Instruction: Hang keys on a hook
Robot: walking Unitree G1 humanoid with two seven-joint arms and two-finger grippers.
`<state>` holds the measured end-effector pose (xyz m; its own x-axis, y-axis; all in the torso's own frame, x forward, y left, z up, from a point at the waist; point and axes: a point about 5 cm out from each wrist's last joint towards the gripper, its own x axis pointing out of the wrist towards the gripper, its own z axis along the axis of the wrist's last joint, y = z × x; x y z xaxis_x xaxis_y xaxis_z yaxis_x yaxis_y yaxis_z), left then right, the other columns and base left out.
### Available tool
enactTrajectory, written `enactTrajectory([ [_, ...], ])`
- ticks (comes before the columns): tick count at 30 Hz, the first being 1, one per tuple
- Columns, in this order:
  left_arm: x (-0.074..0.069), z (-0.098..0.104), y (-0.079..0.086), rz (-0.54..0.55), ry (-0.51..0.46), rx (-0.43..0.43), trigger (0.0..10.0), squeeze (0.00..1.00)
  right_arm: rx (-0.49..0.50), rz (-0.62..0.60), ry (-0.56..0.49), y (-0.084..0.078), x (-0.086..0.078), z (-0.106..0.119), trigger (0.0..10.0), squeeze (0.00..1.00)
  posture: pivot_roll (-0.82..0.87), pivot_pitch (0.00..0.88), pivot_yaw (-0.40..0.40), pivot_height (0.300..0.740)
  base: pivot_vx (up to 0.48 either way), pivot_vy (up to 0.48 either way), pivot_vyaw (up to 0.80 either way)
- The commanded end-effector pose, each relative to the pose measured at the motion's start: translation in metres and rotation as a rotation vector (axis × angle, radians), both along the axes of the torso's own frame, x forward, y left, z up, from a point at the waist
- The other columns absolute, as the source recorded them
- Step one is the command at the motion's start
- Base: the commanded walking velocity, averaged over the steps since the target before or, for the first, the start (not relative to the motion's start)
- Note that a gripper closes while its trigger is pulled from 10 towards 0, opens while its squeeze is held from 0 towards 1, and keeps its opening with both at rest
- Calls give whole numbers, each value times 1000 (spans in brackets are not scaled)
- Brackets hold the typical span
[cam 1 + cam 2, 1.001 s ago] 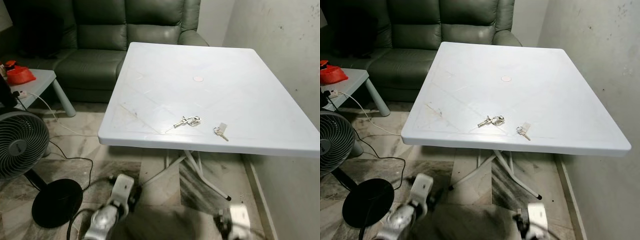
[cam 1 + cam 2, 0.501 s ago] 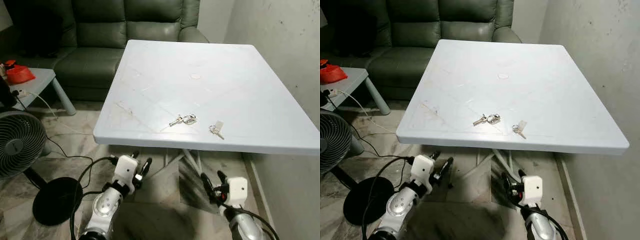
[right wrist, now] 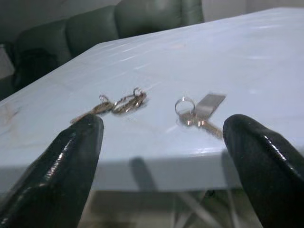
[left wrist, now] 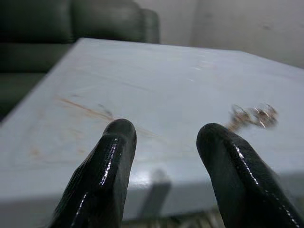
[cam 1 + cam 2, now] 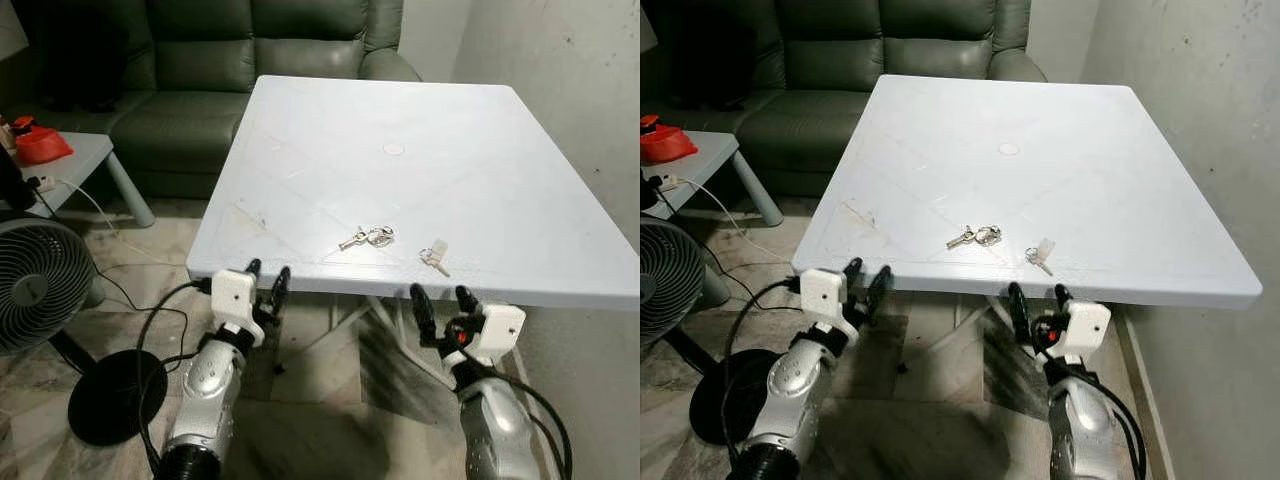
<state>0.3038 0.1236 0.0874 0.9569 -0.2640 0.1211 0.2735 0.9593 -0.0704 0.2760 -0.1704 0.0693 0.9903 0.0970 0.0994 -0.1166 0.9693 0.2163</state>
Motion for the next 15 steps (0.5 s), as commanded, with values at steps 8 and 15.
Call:
enactTrajectory([
  [8, 3, 26, 18, 17, 33, -59, 10000, 0, -155, 71, -4, 6, 4, 22, 10000, 1000, -132, 7, -12, 740, 0, 0, 0],
  [15, -12, 33, 35, -5, 16, -63, 10000, 0, -119, 88, -63, -1, -14, 30, 10000, 1000, -139, 0, -17, 740, 0, 0, 0],
])
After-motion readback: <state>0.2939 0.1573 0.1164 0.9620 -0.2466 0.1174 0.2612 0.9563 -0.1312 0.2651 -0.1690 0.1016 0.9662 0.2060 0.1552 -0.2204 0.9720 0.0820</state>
